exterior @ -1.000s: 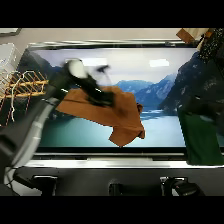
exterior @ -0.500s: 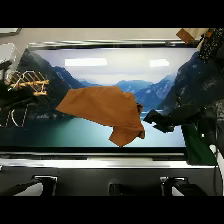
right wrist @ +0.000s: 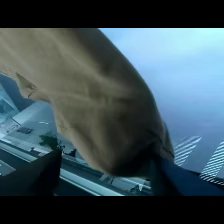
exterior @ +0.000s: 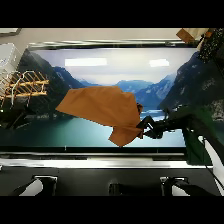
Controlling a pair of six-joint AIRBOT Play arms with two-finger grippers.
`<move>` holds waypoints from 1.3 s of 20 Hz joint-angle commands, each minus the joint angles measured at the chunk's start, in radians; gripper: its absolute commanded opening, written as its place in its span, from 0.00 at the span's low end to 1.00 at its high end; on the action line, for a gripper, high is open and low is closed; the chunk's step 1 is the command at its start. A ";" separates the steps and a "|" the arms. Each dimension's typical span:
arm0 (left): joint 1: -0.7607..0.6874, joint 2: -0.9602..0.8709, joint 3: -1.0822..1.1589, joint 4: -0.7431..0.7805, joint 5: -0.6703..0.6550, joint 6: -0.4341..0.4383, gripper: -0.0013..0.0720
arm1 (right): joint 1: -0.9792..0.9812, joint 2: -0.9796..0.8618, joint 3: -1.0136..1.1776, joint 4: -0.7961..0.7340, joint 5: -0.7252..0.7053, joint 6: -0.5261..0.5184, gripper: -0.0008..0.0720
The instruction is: Fold the clothes and pants, and hang the long-sleeved shirts on hangers.
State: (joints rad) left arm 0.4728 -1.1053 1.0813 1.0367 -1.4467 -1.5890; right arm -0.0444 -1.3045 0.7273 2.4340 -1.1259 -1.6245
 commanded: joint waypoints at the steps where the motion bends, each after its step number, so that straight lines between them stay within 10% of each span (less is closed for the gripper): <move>1: 0.024 -0.002 -0.043 -0.054 0.134 0.019 0.75 | 0.070 -0.049 -0.006 -0.015 0.095 0.022 0.53; 3: 0.024 -0.034 -0.053 -0.059 0.199 0.019 0.76 | 0.073 -0.044 -0.006 -0.032 0.115 0.024 0.06; 13: -0.082 -0.480 -0.049 -0.340 0.436 0.261 0.77 | 0.073 0.116 -0.006 -0.117 0.004 0.100 0.06; 23: -0.183 -0.650 0.079 -0.371 0.546 0.253 0.73 | 0.073 0.195 -0.006 -0.127 -0.001 0.106 0.06; 24: -0.184 -0.660 0.079 -0.372 0.537 0.241 0.68 | 0.073 0.201 -0.006 -0.127 0.002 0.106 0.06; 26: -0.190 -0.664 0.082 -0.378 0.504 0.248 0.08 | 0.073 0.223 -0.006 -0.127 0.010 0.101 0.06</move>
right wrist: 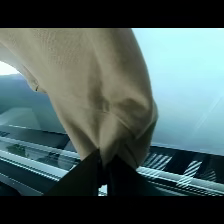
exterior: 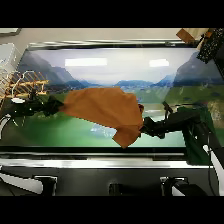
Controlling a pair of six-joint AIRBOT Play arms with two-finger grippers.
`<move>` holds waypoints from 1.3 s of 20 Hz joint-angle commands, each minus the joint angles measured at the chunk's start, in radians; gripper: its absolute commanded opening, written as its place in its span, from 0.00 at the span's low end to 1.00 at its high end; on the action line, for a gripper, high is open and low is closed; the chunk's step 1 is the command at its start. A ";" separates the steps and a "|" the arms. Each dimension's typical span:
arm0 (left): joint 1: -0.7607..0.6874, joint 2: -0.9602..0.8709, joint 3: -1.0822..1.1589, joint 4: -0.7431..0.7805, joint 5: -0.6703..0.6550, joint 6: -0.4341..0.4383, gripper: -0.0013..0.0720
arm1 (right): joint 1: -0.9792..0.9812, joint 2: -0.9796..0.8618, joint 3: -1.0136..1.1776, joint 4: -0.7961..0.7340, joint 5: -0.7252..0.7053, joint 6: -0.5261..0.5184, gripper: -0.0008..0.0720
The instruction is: Fold the clothes and pants, and hang the long-sleeved shirts on hangers.
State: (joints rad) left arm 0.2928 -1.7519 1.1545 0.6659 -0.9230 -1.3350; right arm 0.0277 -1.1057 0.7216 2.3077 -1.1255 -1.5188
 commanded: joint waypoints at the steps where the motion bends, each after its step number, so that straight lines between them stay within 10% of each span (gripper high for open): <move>1: -0.016 -0.016 0.021 -0.024 -0.048 0.019 0.03 | 0.001 0.044 0.001 0.005 0.022 -0.014 0.06; 12: -0.037 0.472 0.882 -0.090 -0.154 0.064 0.03 | 0.001 0.188 0.951 -0.065 0.013 -0.096 0.06; 17: -0.037 0.800 0.906 0.266 -0.054 -0.183 0.03 | 0.001 0.191 1.408 -0.043 -0.051 0.042 0.06; 26: -0.038 0.712 0.766 0.438 -0.190 -0.238 0.03 | 0.000 0.031 1.226 -0.460 -0.090 0.283 0.06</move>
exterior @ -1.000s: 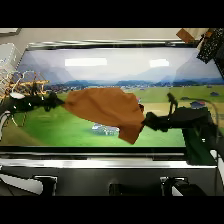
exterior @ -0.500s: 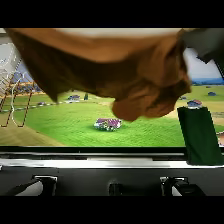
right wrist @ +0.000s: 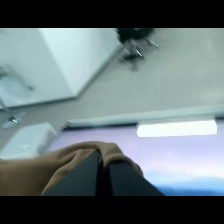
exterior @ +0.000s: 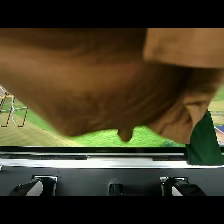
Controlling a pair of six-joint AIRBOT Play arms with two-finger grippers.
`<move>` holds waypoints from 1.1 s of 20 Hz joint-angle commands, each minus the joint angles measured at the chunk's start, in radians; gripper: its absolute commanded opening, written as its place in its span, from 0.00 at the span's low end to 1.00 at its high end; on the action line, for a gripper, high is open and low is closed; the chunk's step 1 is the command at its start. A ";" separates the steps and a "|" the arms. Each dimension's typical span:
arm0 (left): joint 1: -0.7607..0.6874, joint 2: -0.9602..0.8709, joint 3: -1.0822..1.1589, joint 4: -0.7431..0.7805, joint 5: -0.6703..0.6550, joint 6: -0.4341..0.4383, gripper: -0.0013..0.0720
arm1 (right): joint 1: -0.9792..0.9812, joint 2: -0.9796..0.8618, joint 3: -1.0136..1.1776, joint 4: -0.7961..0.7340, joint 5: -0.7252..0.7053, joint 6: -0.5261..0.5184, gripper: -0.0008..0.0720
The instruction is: Fold the clothes and pants, and hang the long-sleeved shirts on hangers.
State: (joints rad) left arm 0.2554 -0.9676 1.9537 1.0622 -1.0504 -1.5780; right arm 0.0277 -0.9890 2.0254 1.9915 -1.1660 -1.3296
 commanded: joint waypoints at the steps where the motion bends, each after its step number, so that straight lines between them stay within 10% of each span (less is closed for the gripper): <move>1: 0.000 -0.127 -0.054 0.042 -0.082 0.020 0.03 | 0.001 -0.141 -0.109 -0.138 -0.057 0.093 0.06; 13: -0.116 -0.966 -0.182 0.038 0.058 0.014 0.03 | 0.023 -0.940 -0.172 0.074 0.304 0.063 0.07; 18: -0.118 -1.003 -0.163 0.027 0.073 -0.027 0.05 | 0.010 -0.982 -0.160 0.173 0.269 0.073 0.54; 19: -0.108 -0.996 -0.141 0.027 0.046 -0.027 0.19 | -0.008 -0.954 -0.155 0.173 0.212 0.022 0.64; 21: -0.069 -0.967 -0.091 0.022 -0.032 -0.032 0.80 | -0.065 -0.874 -0.155 0.182 0.066 -0.089 0.81; 22: -0.043 -0.945 -0.076 0.009 -0.071 -0.035 0.84 | -0.106 -0.823 -0.155 0.201 -0.027 -0.185 0.81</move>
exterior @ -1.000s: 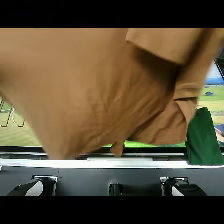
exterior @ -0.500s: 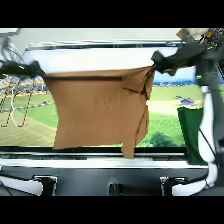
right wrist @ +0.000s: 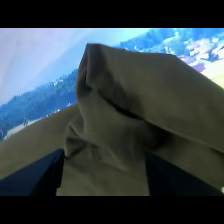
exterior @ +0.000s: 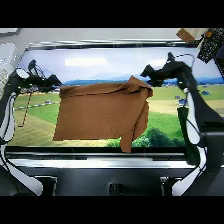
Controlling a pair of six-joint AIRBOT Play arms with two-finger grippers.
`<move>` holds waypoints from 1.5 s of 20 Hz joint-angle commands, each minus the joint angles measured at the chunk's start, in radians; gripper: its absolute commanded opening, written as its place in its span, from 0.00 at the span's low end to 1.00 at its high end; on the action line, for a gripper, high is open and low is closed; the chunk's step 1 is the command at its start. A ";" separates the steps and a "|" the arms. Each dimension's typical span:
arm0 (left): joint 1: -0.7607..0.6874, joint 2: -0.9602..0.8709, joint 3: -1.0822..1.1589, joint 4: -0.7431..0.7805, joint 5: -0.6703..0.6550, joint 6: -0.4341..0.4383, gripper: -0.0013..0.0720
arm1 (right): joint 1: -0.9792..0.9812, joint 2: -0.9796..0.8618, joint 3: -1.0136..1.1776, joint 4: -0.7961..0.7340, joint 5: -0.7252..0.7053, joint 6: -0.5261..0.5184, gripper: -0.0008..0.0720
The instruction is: Fold the clothes and pants, and hang the long-sleeved shirts on hangers.
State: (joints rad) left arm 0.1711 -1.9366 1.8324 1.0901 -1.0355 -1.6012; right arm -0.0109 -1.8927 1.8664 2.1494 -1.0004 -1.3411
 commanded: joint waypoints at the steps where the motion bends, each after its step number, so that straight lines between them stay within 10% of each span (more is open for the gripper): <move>1: 0.073 0.058 0.048 -0.037 -0.125 -0.012 0.84 | -0.109 0.126 0.003 0.045 -0.281 -0.243 0.81; 7: 0.262 0.294 -0.101 -0.024 -0.341 0.024 0.84 | -0.389 0.401 -0.363 0.169 -0.499 -0.441 0.73; 15: 0.415 0.679 -0.755 -0.130 -0.284 0.122 0.84 | -0.303 0.581 -1.155 0.237 -0.219 -0.578 0.73; 30: 0.413 0.723 -0.861 -0.130 -0.273 0.163 0.84 | -0.214 0.499 -1.208 0.419 0.006 -0.657 0.66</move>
State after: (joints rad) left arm 0.5831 -1.2152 0.9737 0.9607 -1.3098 -1.4464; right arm -0.2268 -1.3678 0.6601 2.5237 -1.0222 -1.9812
